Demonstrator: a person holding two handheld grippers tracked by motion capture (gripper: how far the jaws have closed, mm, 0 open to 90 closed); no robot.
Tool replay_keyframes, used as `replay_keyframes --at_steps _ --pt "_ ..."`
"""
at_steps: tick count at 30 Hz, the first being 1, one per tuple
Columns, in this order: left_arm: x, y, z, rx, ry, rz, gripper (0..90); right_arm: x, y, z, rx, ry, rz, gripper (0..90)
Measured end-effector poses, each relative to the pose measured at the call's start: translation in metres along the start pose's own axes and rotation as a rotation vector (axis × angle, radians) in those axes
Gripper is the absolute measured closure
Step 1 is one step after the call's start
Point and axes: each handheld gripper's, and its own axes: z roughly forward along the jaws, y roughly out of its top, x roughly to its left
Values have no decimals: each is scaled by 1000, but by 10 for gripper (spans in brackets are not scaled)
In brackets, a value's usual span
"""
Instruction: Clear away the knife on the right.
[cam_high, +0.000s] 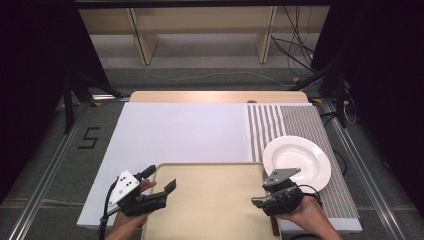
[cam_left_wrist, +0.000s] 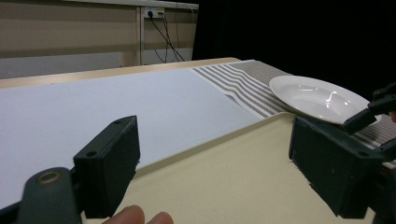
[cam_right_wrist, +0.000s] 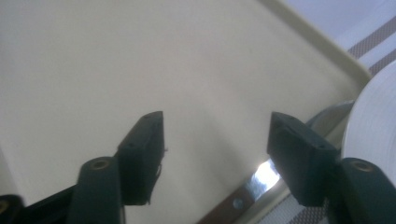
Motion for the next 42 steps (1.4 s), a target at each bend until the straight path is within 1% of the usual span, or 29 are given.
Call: replay_keyframes --at_steps 3,6,9,13,15,16,18,20,22,26,27,30,33,37,42 --pt "0 0 0 2 1 0 163 -1 2 -5 -70 33 23 306" --pt "0 0 0 3 2 -1 163 0 3 -12 -150 51 47 276" --pt "0 0 0 0 4 1 163 -2 4 -19 -229 54 69 242" --pt "0 0 0 1 3 1 163 -4 4 -27 -307 64 95 230" --pt "0 0 -1 1 2 1 163 -4 4 -31 -346 75 106 215" --pt "0 0 -1 1 2 0 163 -3 3 -33 -364 73 115 211" --pt "0 0 -1 -1 3 -1 163 -1 3 -37 -385 74 121 193" --pt "0 0 -1 -1 2 -1 164 0 2 -39 -387 56 120 173" --pt "0 0 -1 -2 1 0 163 0 0 -42 -408 49 131 169" --pt "0 0 -1 0 -1 -3 163 -1 -4 -51 -484 45 174 167" --pt "0 0 -1 0 -1 -2 163 -2 -5 -53 -495 50 182 165" --pt "0 0 -1 0 -2 -2 163 -5 -9 -57 -518 35 202 164" --pt "0 0 0 1 -3 -1 163 -7 -13 -60 -543 47 226 164" --pt "0 0 0 0 -4 -3 163 -8 -16 -63 -555 35 229 164" --pt "0 0 0 1 -3 -1 163 -10 -16 -62 -550 14 210 164"
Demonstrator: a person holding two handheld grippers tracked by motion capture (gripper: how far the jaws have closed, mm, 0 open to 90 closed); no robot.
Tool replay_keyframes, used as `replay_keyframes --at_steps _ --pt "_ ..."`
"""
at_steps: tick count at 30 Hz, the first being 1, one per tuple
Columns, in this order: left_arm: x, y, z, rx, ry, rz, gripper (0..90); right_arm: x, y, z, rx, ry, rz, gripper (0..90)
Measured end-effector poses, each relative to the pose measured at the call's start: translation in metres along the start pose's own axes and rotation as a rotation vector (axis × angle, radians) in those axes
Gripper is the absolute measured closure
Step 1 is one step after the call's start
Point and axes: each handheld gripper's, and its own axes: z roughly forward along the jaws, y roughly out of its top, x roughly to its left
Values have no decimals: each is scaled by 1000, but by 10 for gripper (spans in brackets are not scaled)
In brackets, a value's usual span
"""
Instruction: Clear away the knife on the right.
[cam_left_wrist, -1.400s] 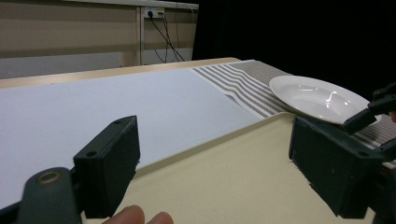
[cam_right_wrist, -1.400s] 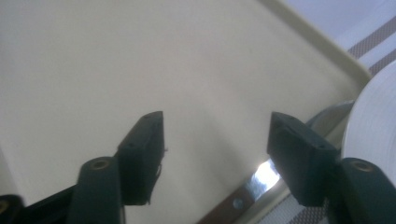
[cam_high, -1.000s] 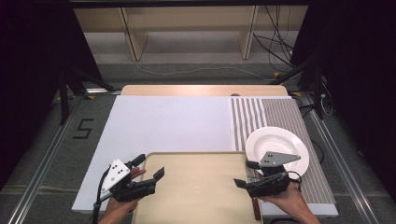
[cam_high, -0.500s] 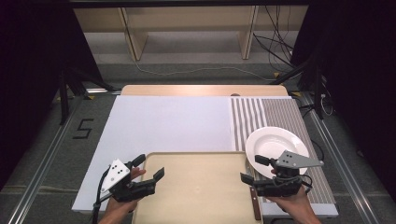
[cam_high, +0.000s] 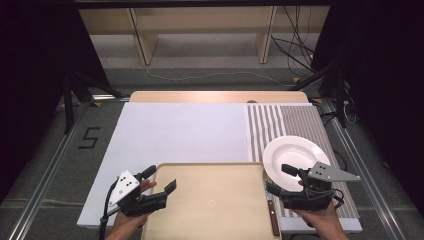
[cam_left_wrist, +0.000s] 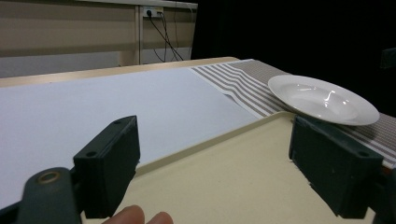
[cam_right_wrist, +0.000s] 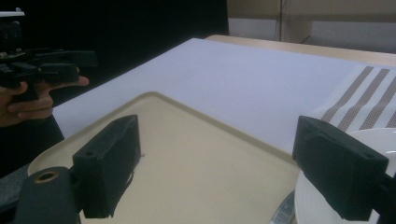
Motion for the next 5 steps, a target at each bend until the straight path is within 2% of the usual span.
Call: replay_keyframes --at_steps 5 --pt "0 0 0 0 0 0 163 -3 0 0 -2 -16 -1 164"
